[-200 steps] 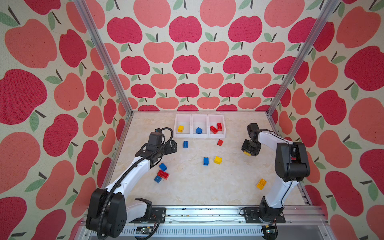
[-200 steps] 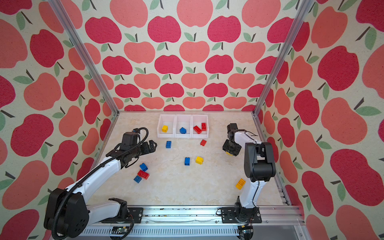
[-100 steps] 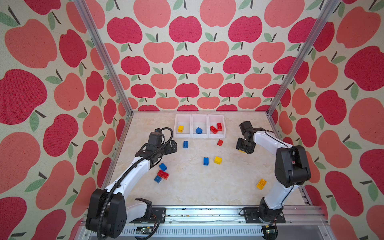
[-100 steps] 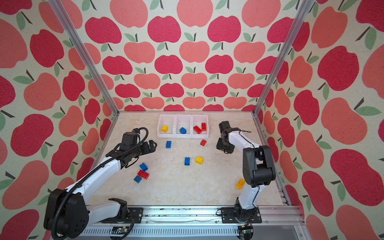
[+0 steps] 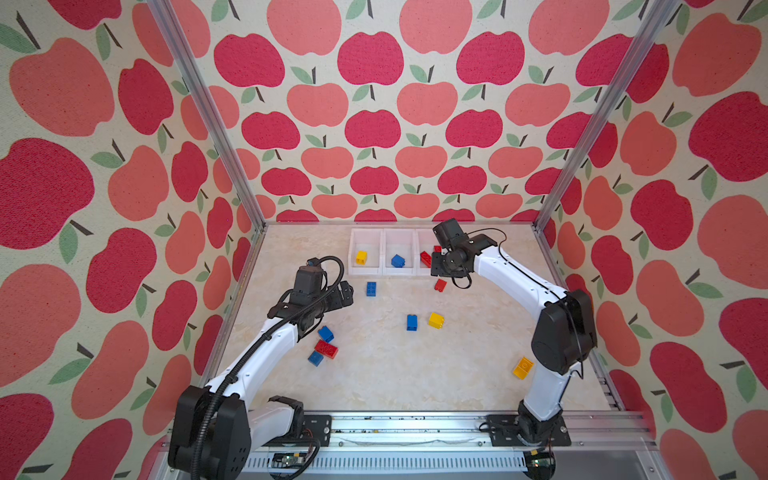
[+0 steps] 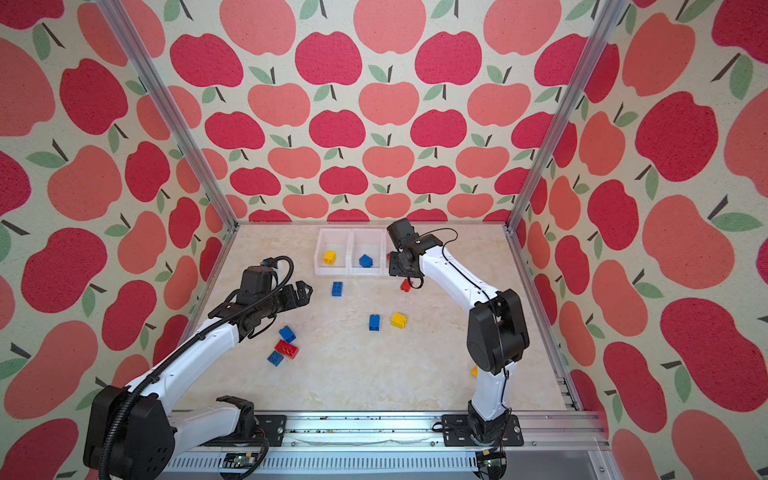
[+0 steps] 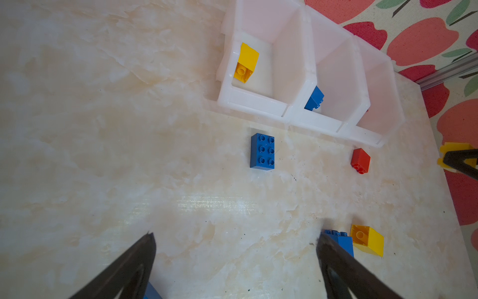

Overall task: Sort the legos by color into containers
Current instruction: 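Carry the yellow brick across to the compartment nearest the left arm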

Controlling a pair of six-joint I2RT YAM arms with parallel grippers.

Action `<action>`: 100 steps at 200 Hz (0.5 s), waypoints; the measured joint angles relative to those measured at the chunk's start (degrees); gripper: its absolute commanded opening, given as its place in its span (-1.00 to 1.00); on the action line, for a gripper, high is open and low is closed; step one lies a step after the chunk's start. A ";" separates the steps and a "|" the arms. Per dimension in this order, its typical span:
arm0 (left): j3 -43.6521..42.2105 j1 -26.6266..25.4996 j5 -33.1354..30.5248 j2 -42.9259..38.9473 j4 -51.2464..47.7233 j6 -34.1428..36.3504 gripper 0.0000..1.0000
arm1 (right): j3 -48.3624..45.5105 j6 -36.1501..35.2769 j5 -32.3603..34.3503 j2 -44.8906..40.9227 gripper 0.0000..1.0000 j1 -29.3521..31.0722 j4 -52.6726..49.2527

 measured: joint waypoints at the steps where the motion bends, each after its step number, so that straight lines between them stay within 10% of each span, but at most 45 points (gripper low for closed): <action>1: -0.02 0.00 0.00 -0.02 0.00 0.00 0.98 | 0.20 -0.04 0.00 0.13 -0.09 0.09 -0.02; 100: -0.52 0.79 -0.02 -1.25 -0.22 0.00 0.98 | 26.69 -4.17 -4.31 20.48 -0.09 8.02 -0.35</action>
